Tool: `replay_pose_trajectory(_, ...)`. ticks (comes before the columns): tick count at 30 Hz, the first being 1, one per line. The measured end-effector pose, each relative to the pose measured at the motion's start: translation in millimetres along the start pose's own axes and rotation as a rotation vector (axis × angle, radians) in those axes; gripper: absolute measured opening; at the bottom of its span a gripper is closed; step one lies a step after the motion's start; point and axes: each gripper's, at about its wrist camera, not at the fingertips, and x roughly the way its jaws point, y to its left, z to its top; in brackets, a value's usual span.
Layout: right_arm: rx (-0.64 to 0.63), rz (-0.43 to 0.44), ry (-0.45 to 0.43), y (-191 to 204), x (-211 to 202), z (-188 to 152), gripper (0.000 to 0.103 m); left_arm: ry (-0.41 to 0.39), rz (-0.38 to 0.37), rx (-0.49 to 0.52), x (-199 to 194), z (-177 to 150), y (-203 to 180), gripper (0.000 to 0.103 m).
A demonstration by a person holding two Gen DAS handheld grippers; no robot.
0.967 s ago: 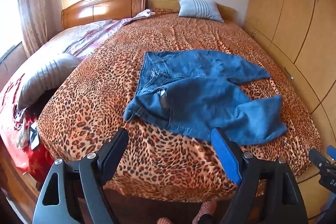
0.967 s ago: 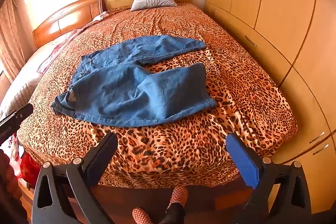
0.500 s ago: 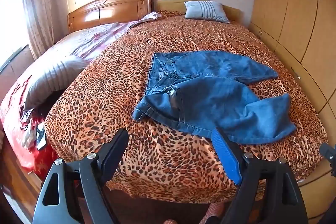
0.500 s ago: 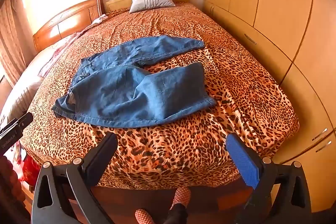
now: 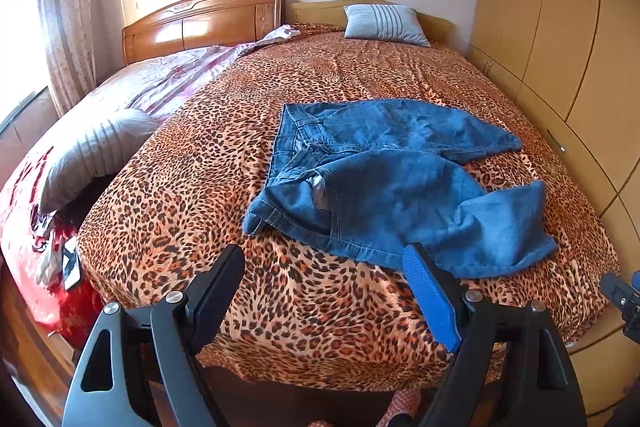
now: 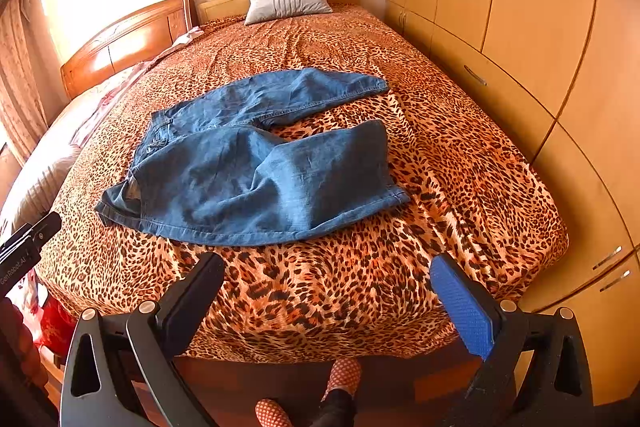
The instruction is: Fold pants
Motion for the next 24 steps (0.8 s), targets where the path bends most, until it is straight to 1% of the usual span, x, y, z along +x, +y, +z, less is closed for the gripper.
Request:
replay_pose_trajectory(14,0.002,-0.011,0.006,-0.3,0.9,-0.4,0.103,-0.005,-0.011,0.008,3.0,-0.9,-5.7,0.082)
replay_pose_trajectory(24,0.0,-0.015,0.019,-0.8,5.3,-1.0,0.103,0.006,-0.017,0.007,8.3,0.7,-7.5,0.082)
